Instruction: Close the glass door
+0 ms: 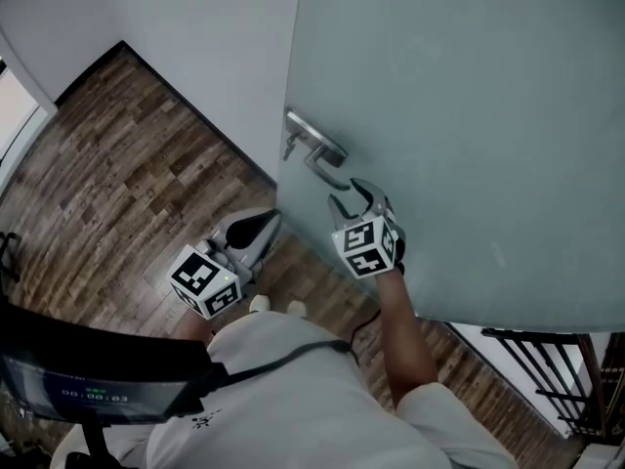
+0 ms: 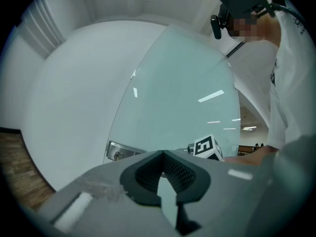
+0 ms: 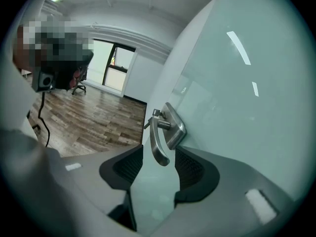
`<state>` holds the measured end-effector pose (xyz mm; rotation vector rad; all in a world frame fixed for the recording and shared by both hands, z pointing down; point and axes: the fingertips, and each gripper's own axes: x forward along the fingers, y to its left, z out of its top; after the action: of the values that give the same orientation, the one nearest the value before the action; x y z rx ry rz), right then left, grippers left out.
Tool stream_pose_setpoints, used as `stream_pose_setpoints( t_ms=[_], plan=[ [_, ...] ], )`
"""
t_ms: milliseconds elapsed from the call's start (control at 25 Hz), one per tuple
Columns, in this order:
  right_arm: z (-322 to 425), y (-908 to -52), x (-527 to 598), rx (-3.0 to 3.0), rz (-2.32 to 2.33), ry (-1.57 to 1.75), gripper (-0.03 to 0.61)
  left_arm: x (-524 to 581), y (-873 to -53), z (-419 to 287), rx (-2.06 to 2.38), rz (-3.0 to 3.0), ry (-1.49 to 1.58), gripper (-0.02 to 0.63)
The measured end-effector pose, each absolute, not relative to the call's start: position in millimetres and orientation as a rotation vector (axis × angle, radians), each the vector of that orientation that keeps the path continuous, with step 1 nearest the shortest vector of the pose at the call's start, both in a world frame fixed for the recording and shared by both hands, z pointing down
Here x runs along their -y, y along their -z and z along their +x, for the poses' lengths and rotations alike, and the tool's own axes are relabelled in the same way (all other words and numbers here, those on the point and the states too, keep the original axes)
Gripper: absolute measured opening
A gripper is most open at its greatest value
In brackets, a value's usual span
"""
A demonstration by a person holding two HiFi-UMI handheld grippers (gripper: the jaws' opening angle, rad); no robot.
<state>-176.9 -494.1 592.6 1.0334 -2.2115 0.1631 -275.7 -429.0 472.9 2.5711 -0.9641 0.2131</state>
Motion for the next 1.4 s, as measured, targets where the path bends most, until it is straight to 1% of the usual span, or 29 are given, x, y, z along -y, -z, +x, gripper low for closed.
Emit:
stream_pose_setpoints(
  t_ms=[400,440,480,920,1400],
  plan=[
    [-201.4,-633.1,518.4,2.183,0.863,-0.151,0.201,431.8,-482.7,-301.4,1.031,2.533,-0.244,0.006],
    [-200.4,-635.5,519.3,2.175,0.868,-0.147,0.178,431.4,-483.0,-303.1,1.036,2.533,-0.243,0.006],
    [-198.6,-636.9,520.9,2.169,0.87,-0.144,0.115,431.4,-483.0,-304.6,1.04,2.533,-0.242,0.006],
    [-195.0,-643.2,520.8,2.149,0.821,-0.107,0.103,427.5,-485.3,-312.2,1.055,2.529,-0.233,0.006],
    [-197.9,-623.7,505.3,2.17,0.816,-0.116,0.114,439.3,-476.2,-321.2,1.039,2.515,-0.21,0.006]
  ],
)
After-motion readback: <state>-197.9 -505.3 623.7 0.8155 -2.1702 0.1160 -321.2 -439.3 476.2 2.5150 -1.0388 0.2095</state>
